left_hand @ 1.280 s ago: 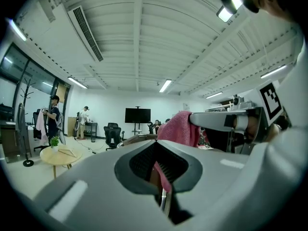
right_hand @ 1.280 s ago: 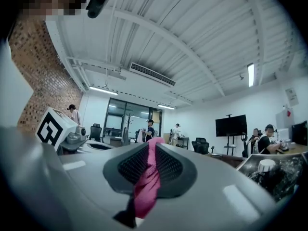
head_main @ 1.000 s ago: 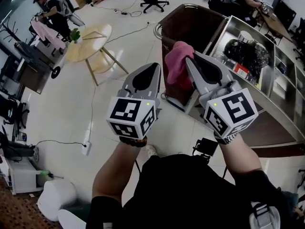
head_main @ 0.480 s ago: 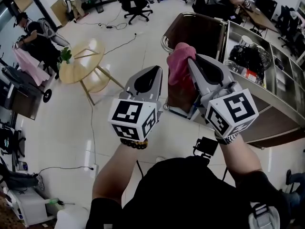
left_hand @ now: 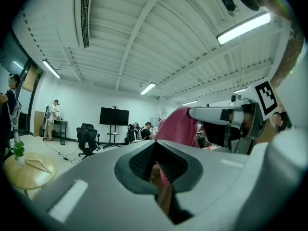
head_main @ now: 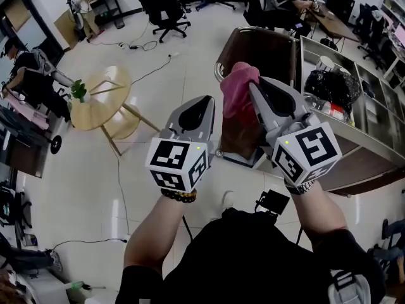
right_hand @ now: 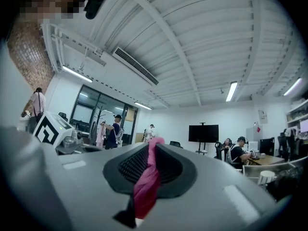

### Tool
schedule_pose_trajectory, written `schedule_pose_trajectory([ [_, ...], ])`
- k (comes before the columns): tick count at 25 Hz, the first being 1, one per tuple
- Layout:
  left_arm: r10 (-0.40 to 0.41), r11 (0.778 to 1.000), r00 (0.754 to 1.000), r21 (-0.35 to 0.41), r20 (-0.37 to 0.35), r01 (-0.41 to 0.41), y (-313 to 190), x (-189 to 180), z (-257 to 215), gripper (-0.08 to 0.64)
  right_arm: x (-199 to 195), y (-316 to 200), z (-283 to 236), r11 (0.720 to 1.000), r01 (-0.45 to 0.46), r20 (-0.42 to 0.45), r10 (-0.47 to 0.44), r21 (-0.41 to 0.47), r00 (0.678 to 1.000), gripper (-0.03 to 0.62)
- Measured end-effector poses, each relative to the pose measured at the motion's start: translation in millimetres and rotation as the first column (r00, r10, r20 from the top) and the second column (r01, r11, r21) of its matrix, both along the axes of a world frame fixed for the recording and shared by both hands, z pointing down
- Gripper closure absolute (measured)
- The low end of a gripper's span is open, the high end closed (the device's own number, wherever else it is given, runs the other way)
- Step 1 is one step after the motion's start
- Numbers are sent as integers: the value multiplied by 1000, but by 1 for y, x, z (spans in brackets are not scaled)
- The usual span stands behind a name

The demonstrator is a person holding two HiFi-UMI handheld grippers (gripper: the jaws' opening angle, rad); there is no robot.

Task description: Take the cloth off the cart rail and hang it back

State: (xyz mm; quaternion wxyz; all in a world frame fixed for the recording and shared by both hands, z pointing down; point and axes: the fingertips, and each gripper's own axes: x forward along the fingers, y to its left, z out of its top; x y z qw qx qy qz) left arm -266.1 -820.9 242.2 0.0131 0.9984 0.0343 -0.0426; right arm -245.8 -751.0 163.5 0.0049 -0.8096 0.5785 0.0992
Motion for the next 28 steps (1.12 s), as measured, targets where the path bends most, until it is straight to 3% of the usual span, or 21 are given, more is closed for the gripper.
schedule_pose_trajectory([
  [11,9,999,999,34,30,-10,-31,79,-15,557,90,-31,-14,999,-21,40,19,33,999,553],
  [18,-10,999,1000,43,21,9,-35,110,-6,557,128,-34,3,999,-14,45,12,45,999,554],
  [28,24,999,999,38,38,-25,-63,161,-11,557,181,-68,3,998,-50,74,48,28,996,554],
])
